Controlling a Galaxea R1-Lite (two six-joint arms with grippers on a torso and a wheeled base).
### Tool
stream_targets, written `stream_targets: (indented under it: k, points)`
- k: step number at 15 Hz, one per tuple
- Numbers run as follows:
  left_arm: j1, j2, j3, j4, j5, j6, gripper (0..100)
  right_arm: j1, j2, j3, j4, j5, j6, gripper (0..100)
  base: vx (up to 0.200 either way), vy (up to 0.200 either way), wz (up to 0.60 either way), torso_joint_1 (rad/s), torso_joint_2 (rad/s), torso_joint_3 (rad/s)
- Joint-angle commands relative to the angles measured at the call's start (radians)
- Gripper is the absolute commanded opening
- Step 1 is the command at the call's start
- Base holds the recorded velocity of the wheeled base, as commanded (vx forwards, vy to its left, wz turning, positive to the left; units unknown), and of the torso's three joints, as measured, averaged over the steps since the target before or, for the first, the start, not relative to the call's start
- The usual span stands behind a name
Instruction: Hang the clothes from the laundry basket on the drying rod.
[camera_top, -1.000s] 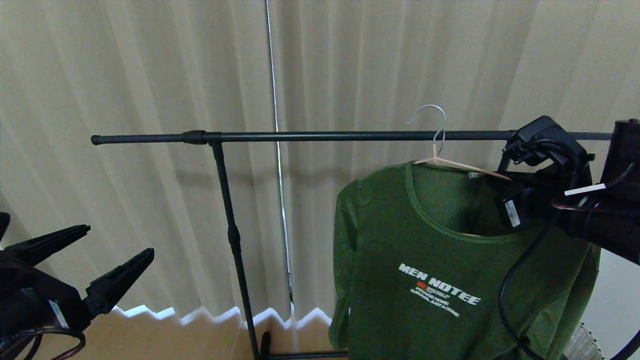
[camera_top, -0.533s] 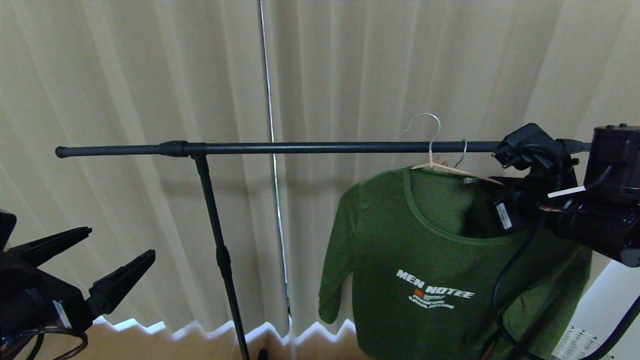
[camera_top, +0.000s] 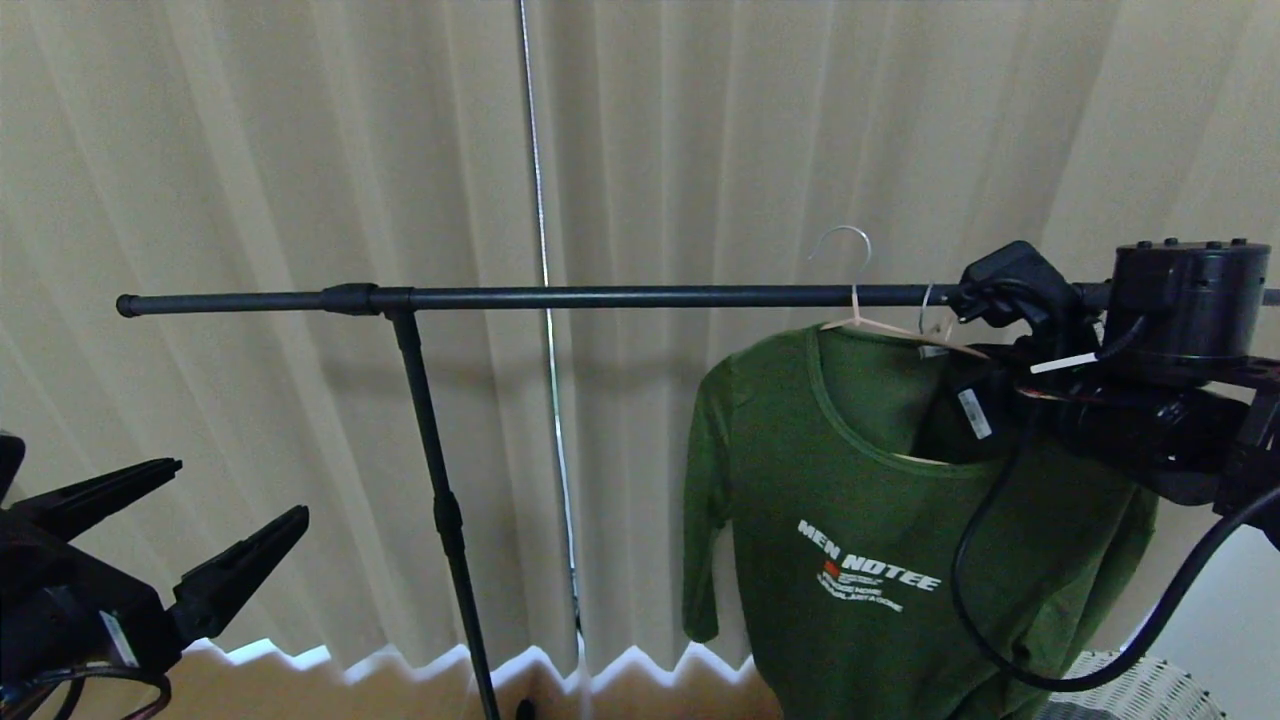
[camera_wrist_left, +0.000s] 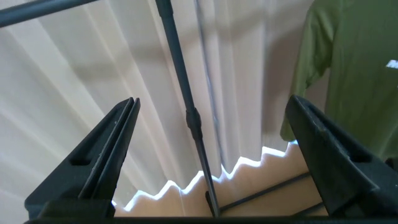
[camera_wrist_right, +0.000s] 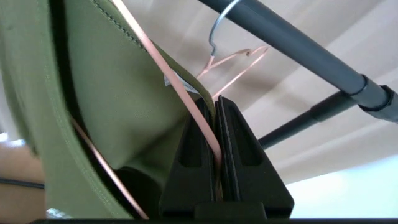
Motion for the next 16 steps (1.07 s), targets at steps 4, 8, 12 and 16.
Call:
stream_targets:
  k: [4,8,12,16]
  points:
    - [-0.002,0.002,0.006,0.001,0.0,0.0,100,0.034,0.087,-0.031,0.003,-0.05,-0.002,0,0.0,0.0,0.0,0.0,0.0,0.0]
    - [-0.002,0.004,0.007,0.0,0.0,0.0,100,0.071,0.115,-0.034,0.008,-0.051,-0.002,0,0.0,0.0,0.0,0.0,0.0,0.0]
    - [-0.002,0.004,0.006,0.0,0.0,0.0,100,0.116,0.14,-0.048,0.008,-0.051,-0.004,0,0.0,0.0,0.0,0.0,0.0,0.0]
    - [0.0,0.002,0.006,0.0,0.0,0.0,100,0.171,0.189,-0.091,0.008,-0.051,-0.006,0,0.0,0.0,0.0,0.0,0.0,0.0]
